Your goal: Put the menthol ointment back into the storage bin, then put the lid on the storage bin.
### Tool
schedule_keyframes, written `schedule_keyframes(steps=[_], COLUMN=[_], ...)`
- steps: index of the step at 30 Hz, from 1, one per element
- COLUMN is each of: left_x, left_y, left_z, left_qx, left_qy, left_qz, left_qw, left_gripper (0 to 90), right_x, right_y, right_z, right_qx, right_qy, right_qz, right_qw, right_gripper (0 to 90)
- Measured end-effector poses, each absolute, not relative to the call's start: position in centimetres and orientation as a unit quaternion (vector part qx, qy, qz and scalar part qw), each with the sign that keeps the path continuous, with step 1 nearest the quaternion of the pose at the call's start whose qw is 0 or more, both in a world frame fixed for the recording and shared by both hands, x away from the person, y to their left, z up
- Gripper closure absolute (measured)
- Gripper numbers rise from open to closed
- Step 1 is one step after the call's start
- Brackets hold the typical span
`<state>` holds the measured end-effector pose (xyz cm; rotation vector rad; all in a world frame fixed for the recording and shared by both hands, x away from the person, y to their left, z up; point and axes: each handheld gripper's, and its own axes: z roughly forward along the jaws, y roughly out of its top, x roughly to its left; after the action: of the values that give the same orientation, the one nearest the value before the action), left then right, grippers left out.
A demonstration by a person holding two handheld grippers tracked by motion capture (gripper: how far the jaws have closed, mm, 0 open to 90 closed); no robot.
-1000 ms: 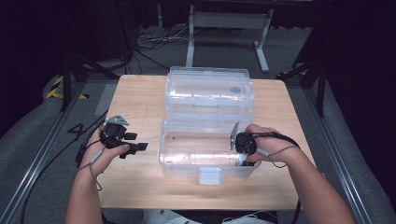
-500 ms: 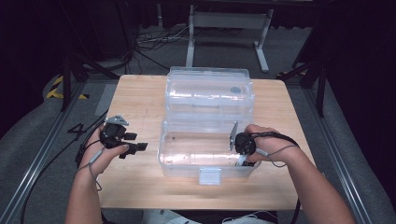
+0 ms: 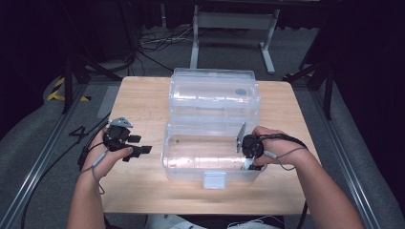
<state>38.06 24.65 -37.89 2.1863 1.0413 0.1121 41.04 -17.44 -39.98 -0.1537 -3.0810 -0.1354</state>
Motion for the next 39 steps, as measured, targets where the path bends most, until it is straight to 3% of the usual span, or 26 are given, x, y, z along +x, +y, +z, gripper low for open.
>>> schedule_keyframes(steps=[25, 39], left_x=[37.8, 36.8], left_y=[22.1, 20.0], left_z=[-37.2, -37.1], left_qx=[0.859, 0.874], left_qy=[0.364, 0.320], left_qz=[0.031, 0.010], left_qw=[0.358, 0.365], left_gripper=[34.5, 34.5], right_x=[41.1, 42.3], right_y=[-20.9, -21.5], right_z=[-34.3, -31.4], right_qx=[-0.102, -0.193], right_qy=[-0.974, -0.930], right_qz=[-0.203, -0.309], right_qw=[0.001, -0.043], right_gripper=[49.0, 52.1])
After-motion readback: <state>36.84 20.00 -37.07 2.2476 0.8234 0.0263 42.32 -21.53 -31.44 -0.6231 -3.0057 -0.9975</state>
